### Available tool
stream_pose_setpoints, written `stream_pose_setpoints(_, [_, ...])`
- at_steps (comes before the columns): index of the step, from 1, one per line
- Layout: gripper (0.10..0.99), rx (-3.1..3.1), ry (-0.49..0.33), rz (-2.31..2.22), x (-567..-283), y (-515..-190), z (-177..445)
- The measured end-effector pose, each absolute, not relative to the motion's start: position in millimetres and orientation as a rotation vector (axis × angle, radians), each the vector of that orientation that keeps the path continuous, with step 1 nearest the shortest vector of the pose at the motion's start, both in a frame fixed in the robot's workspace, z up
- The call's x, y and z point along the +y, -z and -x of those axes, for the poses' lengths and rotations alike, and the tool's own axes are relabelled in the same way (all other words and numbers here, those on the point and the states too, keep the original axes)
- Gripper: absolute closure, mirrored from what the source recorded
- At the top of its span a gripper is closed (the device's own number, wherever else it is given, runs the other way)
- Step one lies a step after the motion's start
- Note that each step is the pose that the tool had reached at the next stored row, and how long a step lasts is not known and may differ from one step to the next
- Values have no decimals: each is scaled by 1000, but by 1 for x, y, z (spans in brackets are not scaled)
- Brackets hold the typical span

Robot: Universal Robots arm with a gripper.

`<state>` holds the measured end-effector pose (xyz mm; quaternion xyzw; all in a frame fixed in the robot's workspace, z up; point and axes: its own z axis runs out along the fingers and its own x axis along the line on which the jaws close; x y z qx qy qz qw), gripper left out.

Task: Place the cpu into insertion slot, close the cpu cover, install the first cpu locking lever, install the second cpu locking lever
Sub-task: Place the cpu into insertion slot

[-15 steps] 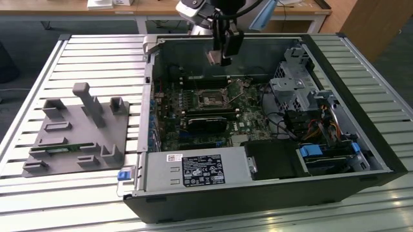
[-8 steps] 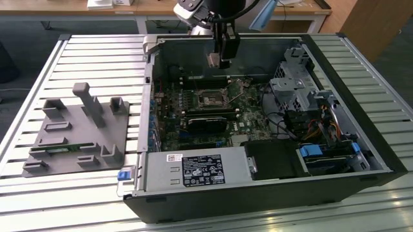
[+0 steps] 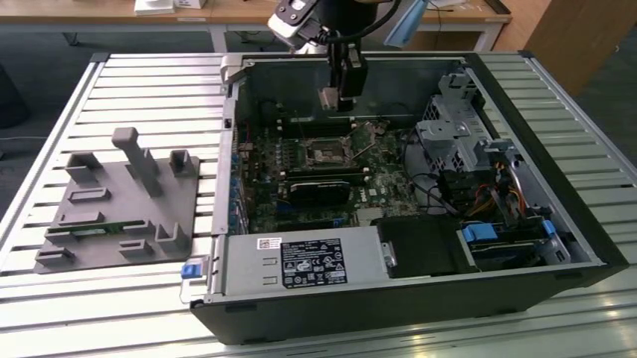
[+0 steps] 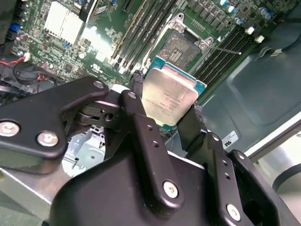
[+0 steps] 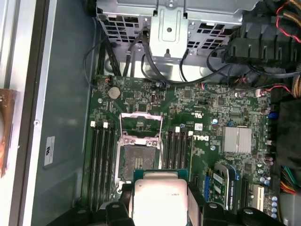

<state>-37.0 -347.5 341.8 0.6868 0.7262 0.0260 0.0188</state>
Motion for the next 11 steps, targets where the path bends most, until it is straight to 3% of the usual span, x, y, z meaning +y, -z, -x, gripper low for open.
stream_pose_setpoints(11, [545, 2236, -77, -2151, -337, -322, 37])
